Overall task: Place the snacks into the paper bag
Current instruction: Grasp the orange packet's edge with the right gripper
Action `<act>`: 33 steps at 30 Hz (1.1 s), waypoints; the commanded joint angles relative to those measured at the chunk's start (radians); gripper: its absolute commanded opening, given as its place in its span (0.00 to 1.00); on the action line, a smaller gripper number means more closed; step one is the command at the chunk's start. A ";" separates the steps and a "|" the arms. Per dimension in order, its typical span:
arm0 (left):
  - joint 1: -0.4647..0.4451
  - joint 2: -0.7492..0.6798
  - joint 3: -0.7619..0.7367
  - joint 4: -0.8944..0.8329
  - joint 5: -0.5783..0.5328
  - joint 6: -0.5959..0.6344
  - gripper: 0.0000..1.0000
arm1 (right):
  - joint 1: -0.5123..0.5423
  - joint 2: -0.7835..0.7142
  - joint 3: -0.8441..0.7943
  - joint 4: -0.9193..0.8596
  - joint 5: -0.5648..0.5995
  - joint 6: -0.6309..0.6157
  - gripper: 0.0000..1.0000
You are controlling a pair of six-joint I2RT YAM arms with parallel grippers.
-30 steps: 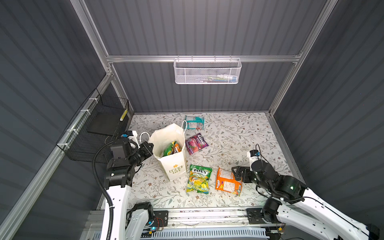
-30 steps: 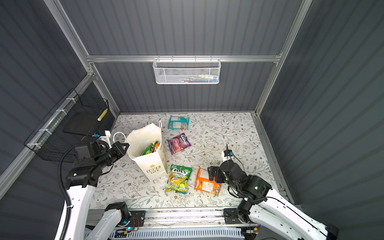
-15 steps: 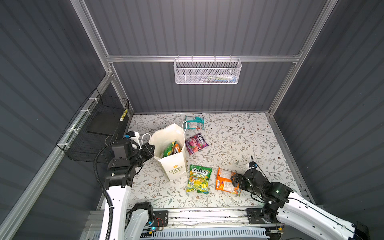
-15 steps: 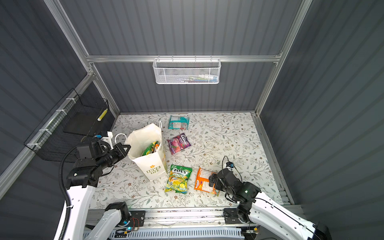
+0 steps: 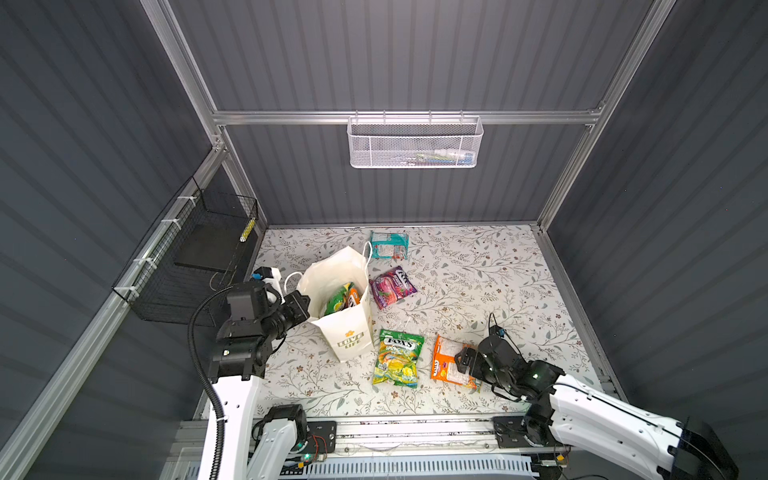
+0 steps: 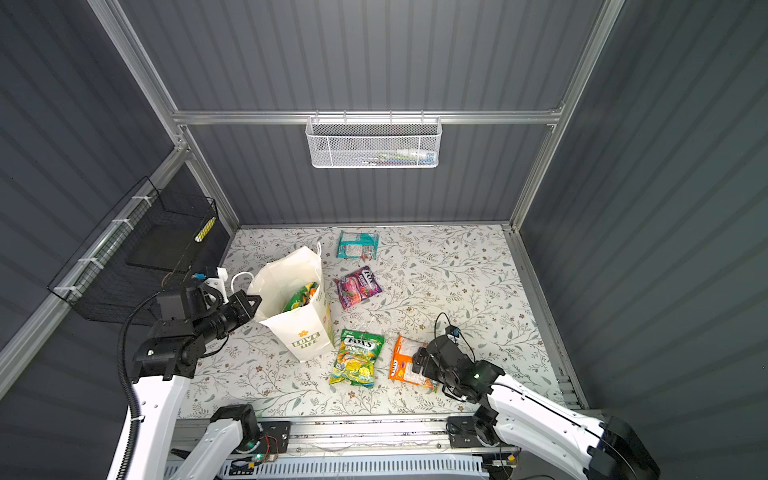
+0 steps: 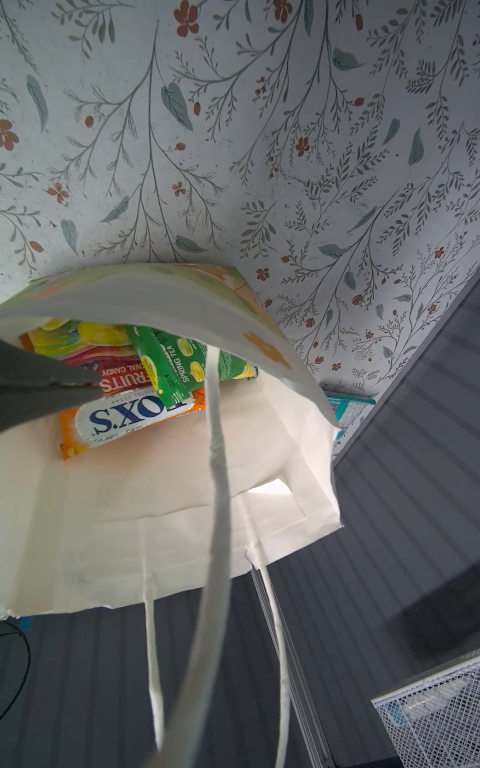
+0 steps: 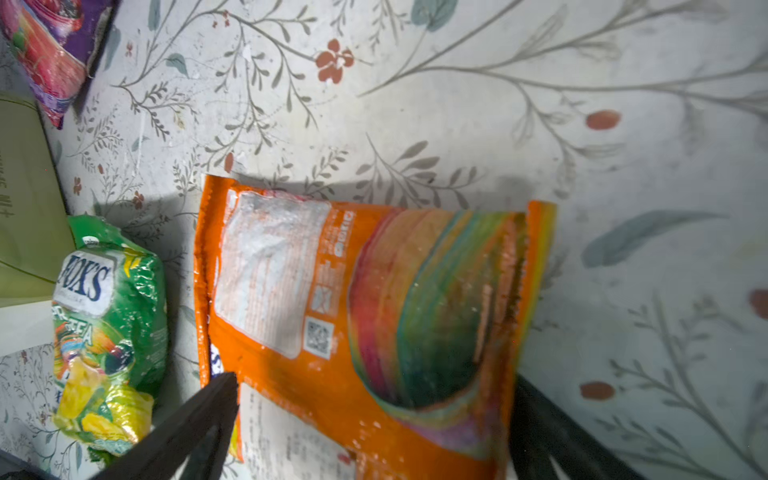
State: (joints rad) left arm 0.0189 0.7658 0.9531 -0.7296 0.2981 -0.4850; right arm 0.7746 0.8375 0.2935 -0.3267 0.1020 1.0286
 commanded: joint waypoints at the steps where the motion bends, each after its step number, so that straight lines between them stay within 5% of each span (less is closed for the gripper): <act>1: -0.007 -0.008 -0.005 -0.074 -0.027 0.027 0.02 | -0.006 0.070 -0.006 0.038 -0.043 -0.007 0.99; 10: -0.007 -0.008 -0.015 -0.088 -0.068 0.037 0.02 | -0.008 0.164 0.013 0.098 -0.066 -0.024 0.99; 20: -0.007 -0.039 -0.033 -0.085 -0.068 0.032 0.02 | -0.008 0.252 0.024 0.123 -0.064 -0.023 0.81; 27: -0.007 -0.043 -0.033 -0.082 -0.063 0.033 0.02 | -0.008 0.253 0.010 0.133 -0.057 -0.012 0.41; 33: -0.008 -0.051 -0.035 -0.082 -0.058 0.032 0.02 | -0.008 0.206 0.012 0.124 -0.071 -0.019 0.20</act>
State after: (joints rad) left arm 0.0181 0.7273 0.9356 -0.7643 0.2352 -0.4736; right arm 0.7670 1.0515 0.3309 -0.1249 0.0410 1.0103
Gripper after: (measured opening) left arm 0.047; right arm 0.220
